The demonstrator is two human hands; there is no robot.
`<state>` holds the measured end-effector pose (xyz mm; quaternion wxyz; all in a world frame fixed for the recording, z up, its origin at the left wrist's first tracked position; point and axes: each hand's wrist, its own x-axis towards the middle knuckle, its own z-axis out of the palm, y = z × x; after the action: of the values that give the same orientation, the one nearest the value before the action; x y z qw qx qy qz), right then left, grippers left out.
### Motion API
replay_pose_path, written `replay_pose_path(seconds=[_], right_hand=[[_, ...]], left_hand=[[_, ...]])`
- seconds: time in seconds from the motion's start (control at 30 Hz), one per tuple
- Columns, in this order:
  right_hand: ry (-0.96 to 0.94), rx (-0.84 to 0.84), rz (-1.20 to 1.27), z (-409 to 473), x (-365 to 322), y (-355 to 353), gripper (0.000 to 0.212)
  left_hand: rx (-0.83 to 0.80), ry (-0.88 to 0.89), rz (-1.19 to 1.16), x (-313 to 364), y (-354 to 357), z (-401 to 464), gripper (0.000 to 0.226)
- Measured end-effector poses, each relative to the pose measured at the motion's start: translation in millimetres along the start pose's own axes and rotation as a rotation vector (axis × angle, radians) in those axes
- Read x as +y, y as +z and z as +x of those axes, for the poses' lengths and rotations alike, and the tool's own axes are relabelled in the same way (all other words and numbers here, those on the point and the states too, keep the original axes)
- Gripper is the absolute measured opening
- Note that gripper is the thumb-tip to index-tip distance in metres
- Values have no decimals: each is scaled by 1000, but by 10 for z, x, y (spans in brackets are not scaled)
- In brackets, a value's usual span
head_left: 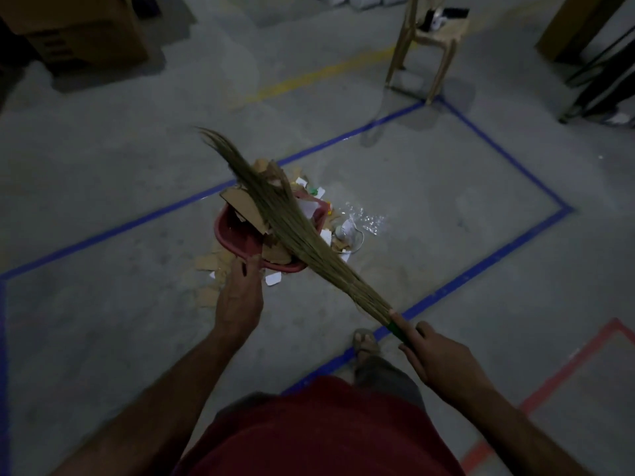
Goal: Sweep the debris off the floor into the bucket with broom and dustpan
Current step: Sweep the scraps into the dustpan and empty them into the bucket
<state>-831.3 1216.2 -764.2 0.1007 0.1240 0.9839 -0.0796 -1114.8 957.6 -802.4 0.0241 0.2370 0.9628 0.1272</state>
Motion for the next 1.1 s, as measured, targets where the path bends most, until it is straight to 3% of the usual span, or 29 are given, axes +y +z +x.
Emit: replay_pose_path(seconds=[0.1, 0.33, 0.53, 0.67, 0.8, 0.93, 1.1], right_hand=[[79, 19, 29, -363, -527, 113, 60], [246, 70, 136, -1467, -1614, 310, 71], [486, 75, 216, -2523, -2035, 414, 97], [631, 27, 200, -3182, -2211, 515, 79], [731, 83, 254, -3894, -2441, 586, 88], [853, 176, 265, -4775, -2664, 840, 78], [1034, 172, 380, -5942, -2968, 1148, 71]], left_hand=[[-12, 78, -11, -295, -119, -231, 56], [-87, 319, -32, -585, -386, -814, 42], [-163, 497, -63, -202, -465, -1393, 38], [-227, 585, -75, 38, -330, -1774, 36], [-267, 687, -78, 408, -253, -2356, 39], [-322, 818, -49, 880, -101, -3061, 43], [-376, 974, -45, 1478, 149, -4165, 41]])
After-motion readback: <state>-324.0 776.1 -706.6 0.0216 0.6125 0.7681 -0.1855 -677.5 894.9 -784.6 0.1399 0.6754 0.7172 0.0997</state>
